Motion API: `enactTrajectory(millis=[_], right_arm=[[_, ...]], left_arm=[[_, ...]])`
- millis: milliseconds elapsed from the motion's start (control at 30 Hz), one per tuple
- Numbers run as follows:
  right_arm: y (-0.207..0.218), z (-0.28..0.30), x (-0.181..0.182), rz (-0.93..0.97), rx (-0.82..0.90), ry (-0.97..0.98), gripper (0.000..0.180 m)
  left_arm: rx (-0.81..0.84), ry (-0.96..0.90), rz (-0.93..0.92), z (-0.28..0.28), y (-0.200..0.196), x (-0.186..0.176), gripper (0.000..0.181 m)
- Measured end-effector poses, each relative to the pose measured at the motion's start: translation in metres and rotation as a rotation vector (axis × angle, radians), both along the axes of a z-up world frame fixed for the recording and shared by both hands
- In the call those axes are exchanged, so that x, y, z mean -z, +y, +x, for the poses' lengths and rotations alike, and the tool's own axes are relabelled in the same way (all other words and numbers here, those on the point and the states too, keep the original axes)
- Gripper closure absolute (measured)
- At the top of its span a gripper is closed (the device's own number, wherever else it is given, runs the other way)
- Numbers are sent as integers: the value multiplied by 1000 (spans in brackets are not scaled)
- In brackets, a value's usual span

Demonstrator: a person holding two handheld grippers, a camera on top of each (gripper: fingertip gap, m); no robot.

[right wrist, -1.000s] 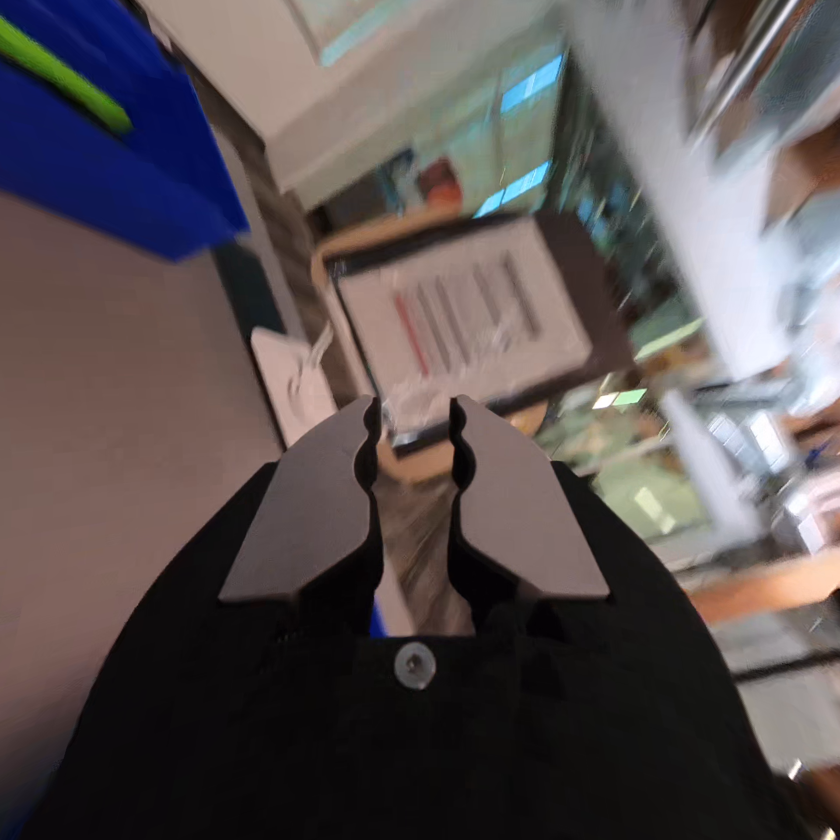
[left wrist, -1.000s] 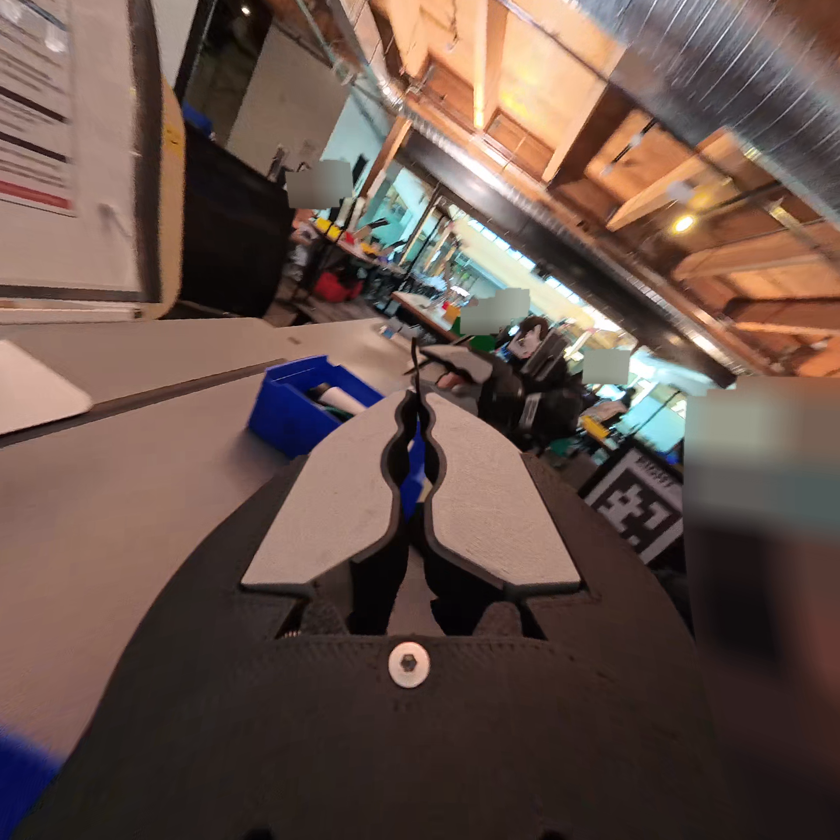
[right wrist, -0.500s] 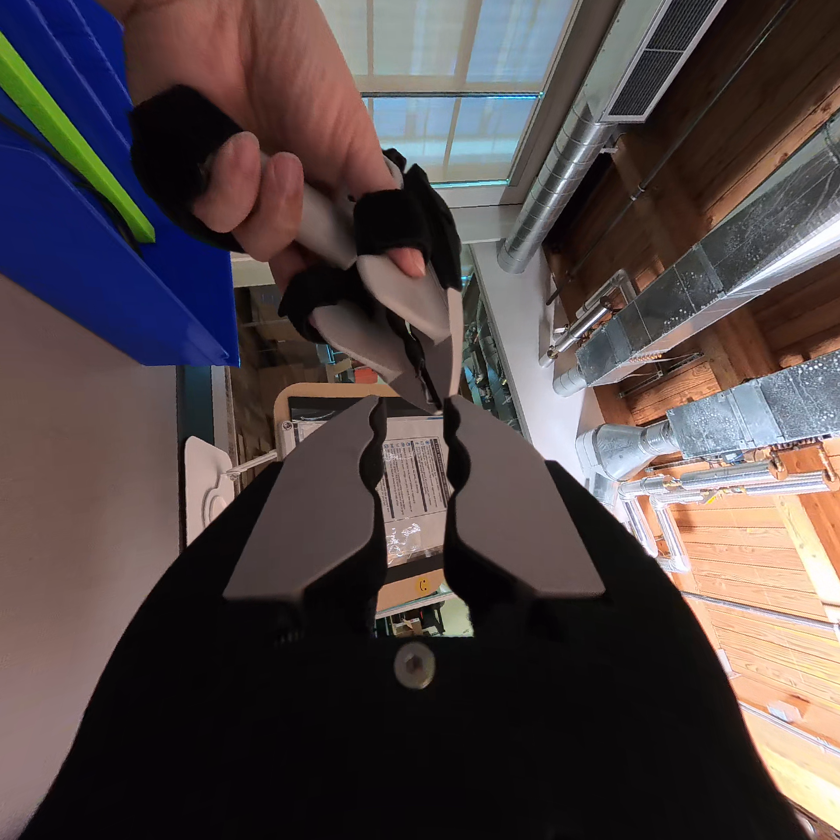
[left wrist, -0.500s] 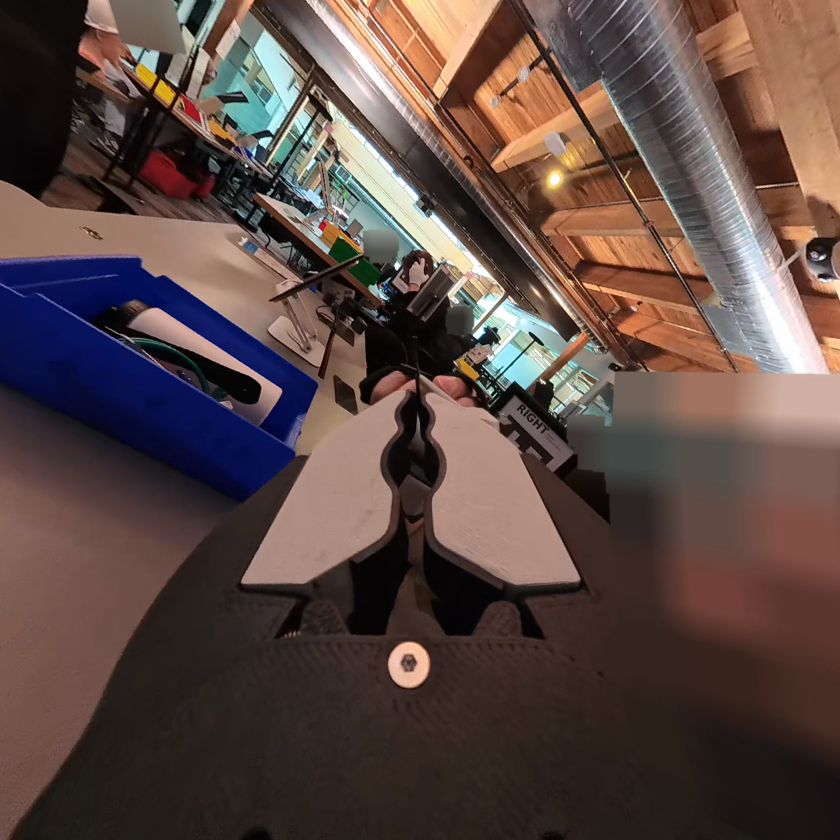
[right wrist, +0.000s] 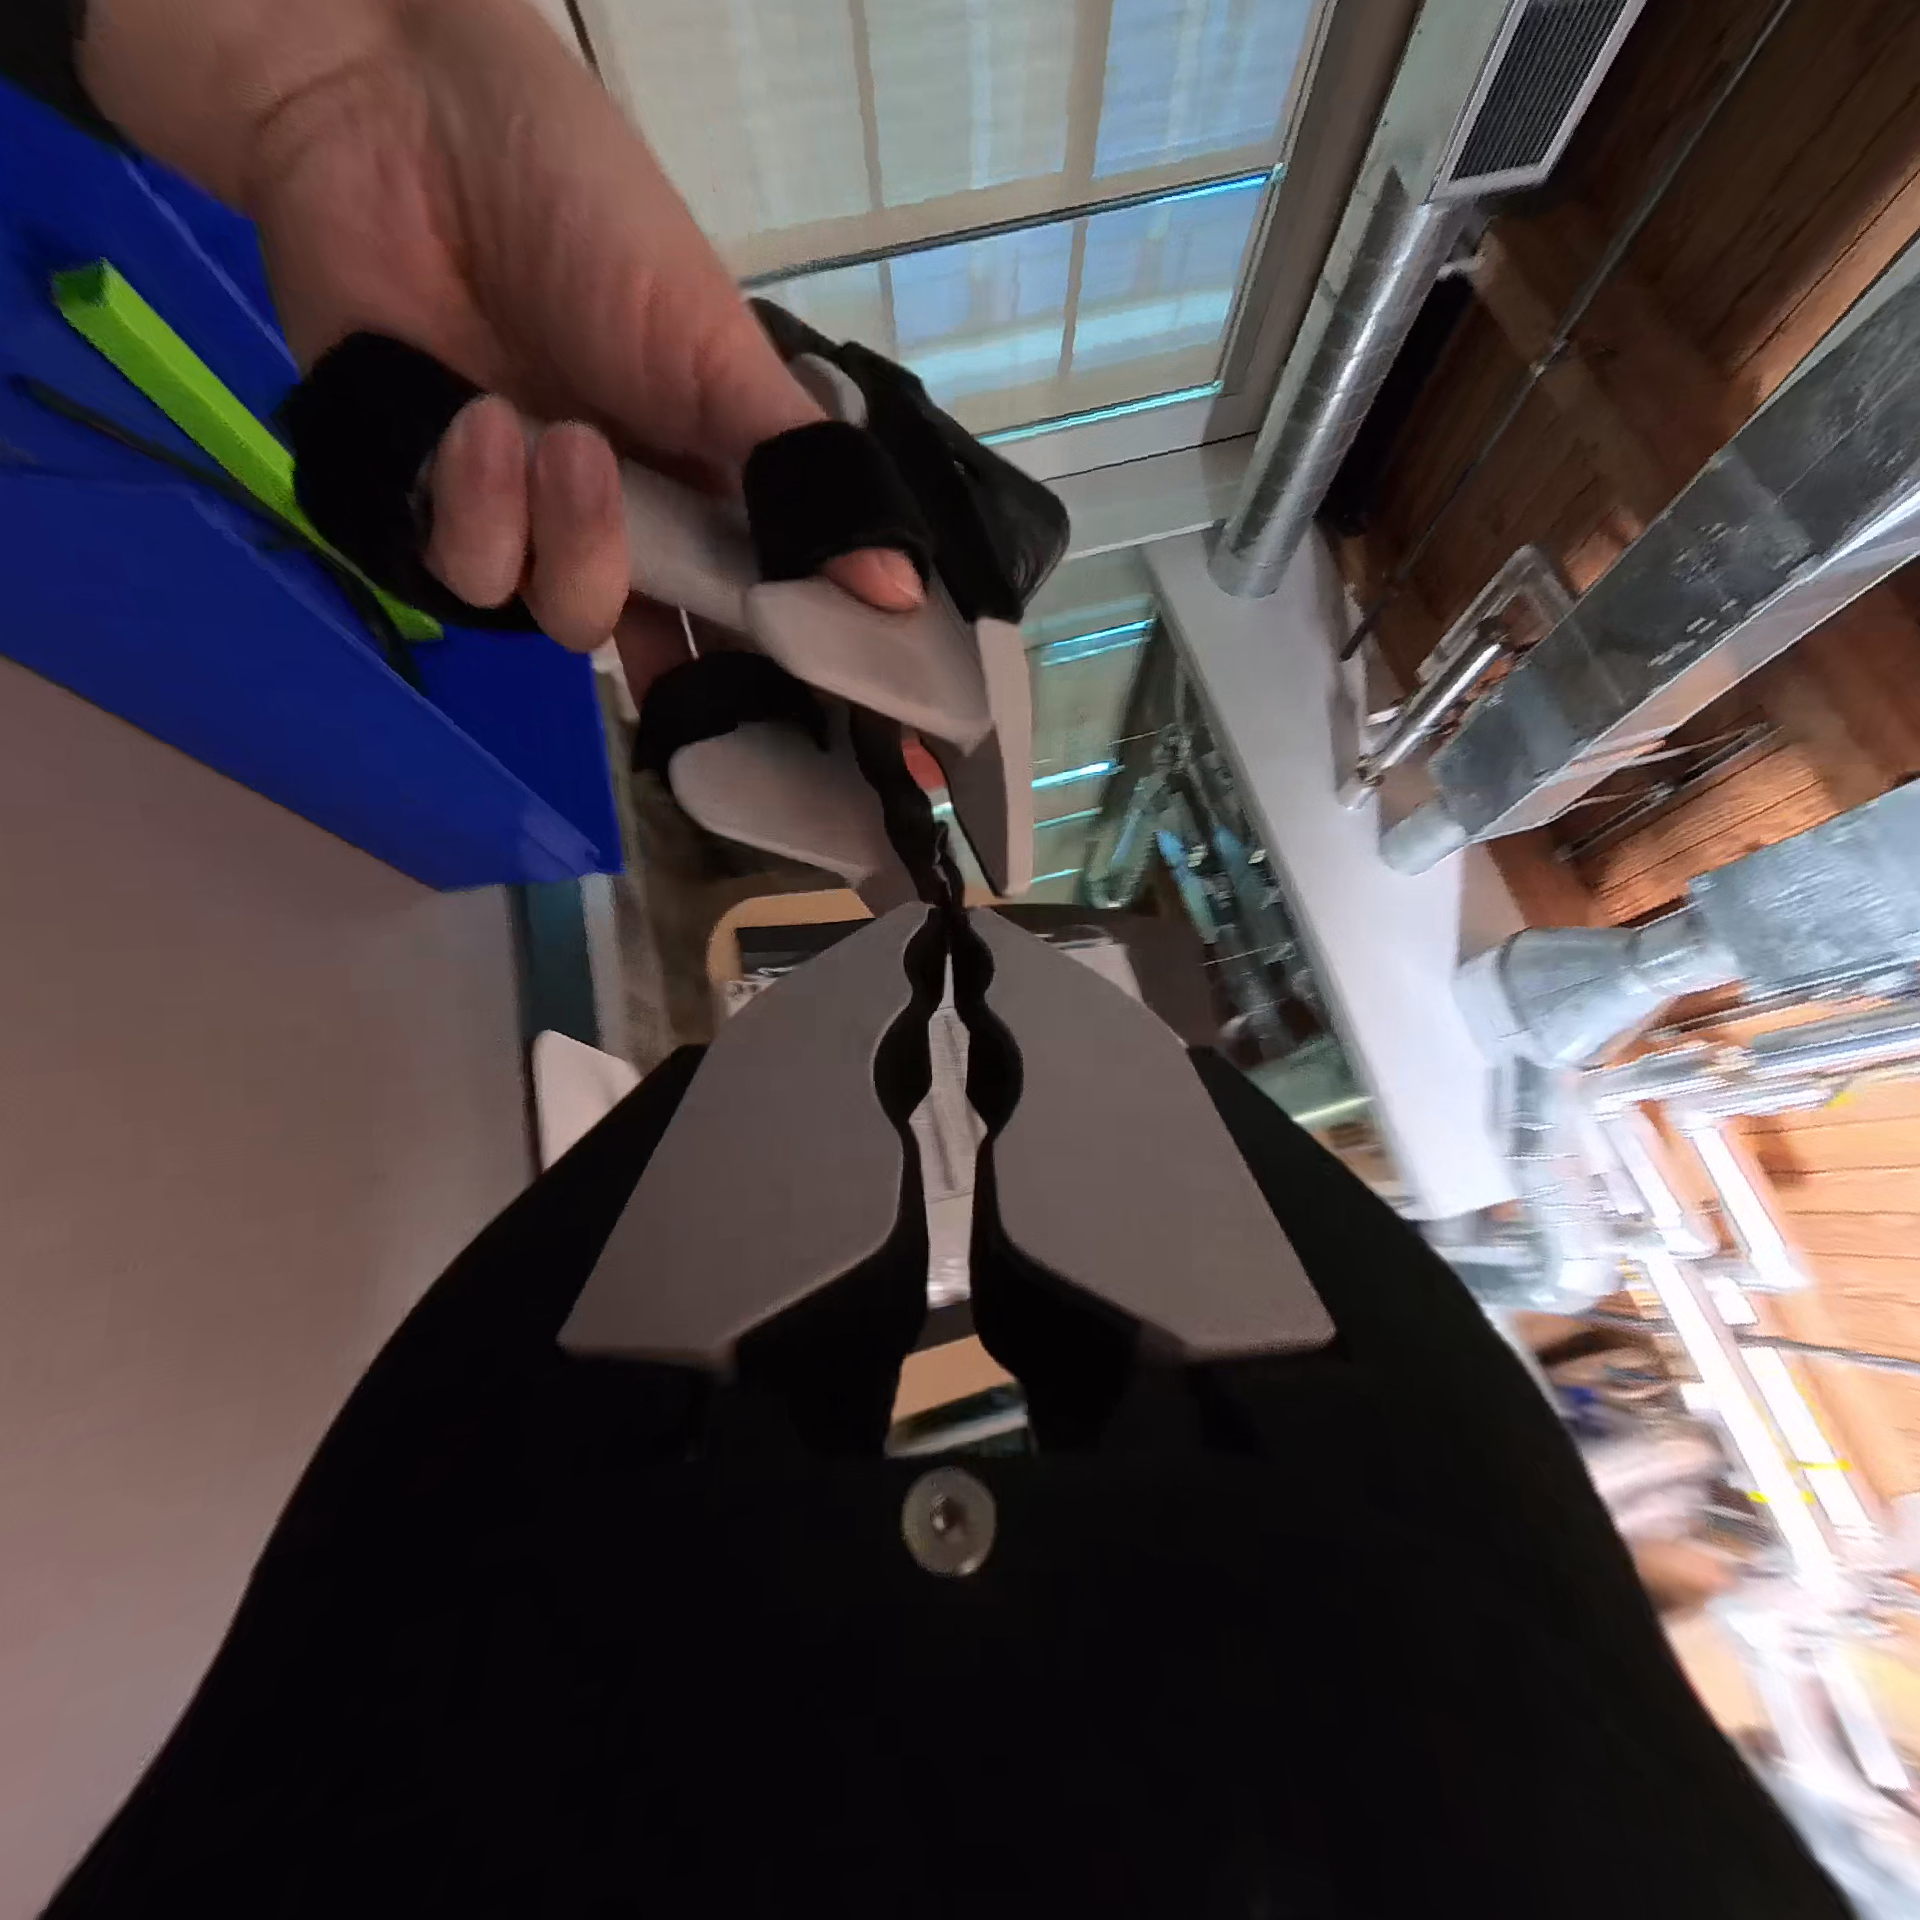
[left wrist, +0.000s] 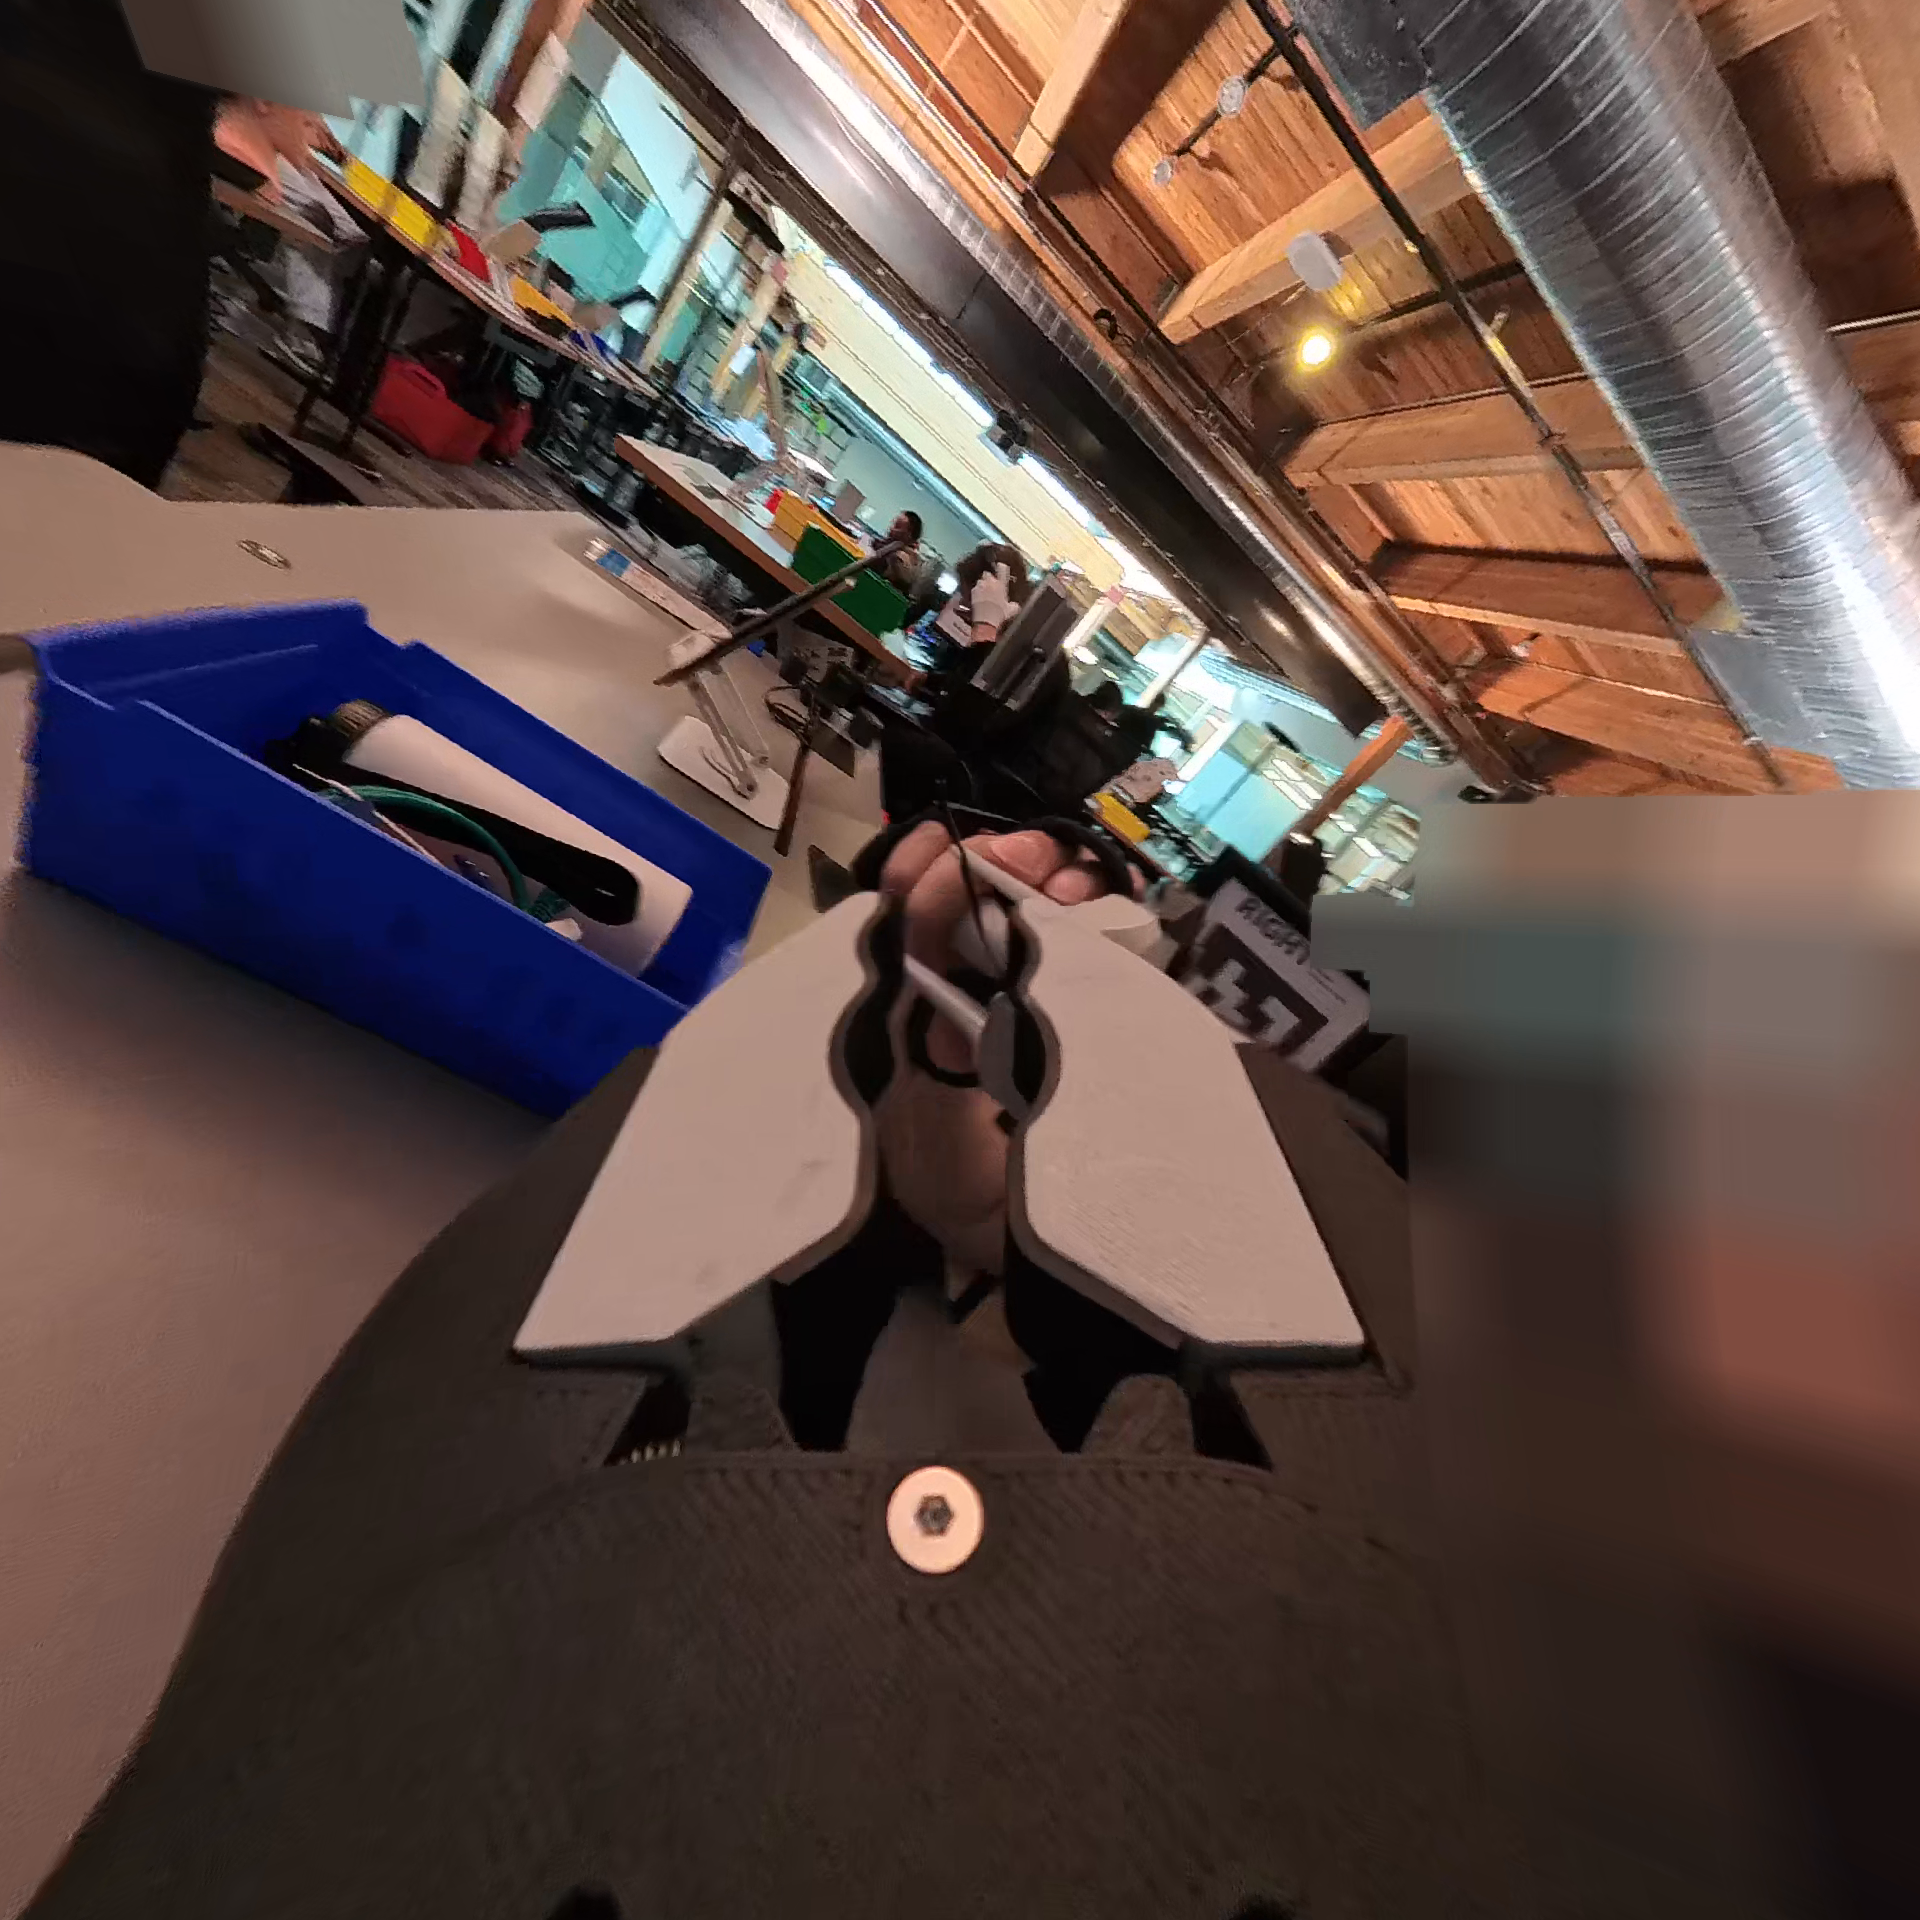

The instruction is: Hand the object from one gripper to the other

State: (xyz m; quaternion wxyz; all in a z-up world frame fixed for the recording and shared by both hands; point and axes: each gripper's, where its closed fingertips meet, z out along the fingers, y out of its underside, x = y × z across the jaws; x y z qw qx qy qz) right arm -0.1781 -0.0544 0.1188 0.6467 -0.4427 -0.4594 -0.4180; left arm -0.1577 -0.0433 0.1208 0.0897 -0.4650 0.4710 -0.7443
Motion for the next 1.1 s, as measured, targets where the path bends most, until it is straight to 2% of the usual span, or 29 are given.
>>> enactTrajectory(millis=[33, 100, 200, 333, 433, 567, 767, 833, 933, 1000, 1100], right_arm=[[-1, 2, -2, -43, -26, 63, 178], [-1, 8, -5, -179, -76, 244, 178], [-4, 13, -1, -482, -164, 554, 178], [-15, 13, 10, -853, -260, 885, 178], [-18, 14, 14, -968, -280, 1005, 178], [-18, 13, 26, -1067, -238, 1057, 178], [-18, 11, 29, -1120, -237, 1125, 178], [-18, 13, 30, -1121, -226, 1133, 178], [-14, 17, 26, -1074, -230, 1132, 177], [-11, 23, 19, -982, -238, 1084, 168], [-8, 28, -1, -759, -264, 930, 139]], left_arm=[[-44, -11, 40, 1, 6, 0, 156], [-125, -52, 164, 0, 17, -2, 152], [-185, -138, 426, -7, 19, -4, 151], [-161, -190, 676, -14, 0, 4, 148], [-114, -251, 794, -14, -21, 12, 151], [-145, -207, 966, -1, -28, 34, 158], [-145, -147, 1048, 11, -31, 54, 164], [-138, -149, 1054, 12, -33, 56, 175], [-144, -144, 1025, 14, -33, 55, 180], [-158, -139, 940, 14, -31, 47, 181], [-160, -114, 702, 11, -24, 29, 181]])
